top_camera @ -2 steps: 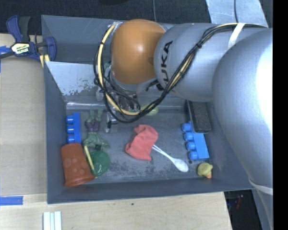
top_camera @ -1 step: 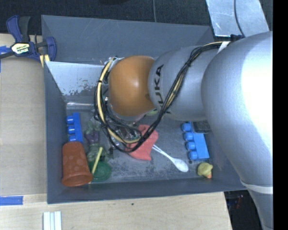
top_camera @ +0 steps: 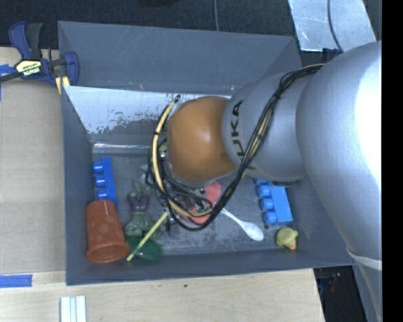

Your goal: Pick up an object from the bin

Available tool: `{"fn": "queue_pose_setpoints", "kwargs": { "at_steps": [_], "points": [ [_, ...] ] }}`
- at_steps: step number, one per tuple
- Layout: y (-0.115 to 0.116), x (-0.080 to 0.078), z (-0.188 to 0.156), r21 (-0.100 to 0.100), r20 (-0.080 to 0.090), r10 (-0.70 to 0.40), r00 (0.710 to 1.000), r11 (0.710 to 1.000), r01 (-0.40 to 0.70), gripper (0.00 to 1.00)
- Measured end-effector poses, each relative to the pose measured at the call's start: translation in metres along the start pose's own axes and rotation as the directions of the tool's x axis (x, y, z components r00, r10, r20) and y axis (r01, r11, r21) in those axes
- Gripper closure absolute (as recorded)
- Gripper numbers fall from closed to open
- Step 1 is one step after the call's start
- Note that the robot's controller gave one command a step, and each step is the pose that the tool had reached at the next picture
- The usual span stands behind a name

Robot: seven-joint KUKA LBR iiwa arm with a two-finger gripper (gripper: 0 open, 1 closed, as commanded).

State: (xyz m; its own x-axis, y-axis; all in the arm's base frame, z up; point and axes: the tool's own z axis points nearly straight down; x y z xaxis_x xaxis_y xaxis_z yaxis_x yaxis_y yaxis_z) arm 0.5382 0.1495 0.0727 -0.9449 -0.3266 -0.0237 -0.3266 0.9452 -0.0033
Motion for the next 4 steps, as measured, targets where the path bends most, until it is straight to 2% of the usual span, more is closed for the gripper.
{"fn": "queue_pose_setpoints", "kwargs": {
  "at_steps": [1,2,3,4],
  "points": [
    [0.010,-0.005,-0.002,0.000,-0.003,-0.014,1.000,1.000,0.014,0.00],
    [-0.005,0.014,-0.005,-0.001,-0.002,-0.016,1.000,1.000,0.016,0.00],
    [0.009,0.014,-0.055,-0.002,0.000,0.010,1.000,1.000,-0.010,0.00],
    [0.008,0.016,-0.045,0.000,0.003,-0.012,1.000,1.000,0.012,0.00]
  ]
}}
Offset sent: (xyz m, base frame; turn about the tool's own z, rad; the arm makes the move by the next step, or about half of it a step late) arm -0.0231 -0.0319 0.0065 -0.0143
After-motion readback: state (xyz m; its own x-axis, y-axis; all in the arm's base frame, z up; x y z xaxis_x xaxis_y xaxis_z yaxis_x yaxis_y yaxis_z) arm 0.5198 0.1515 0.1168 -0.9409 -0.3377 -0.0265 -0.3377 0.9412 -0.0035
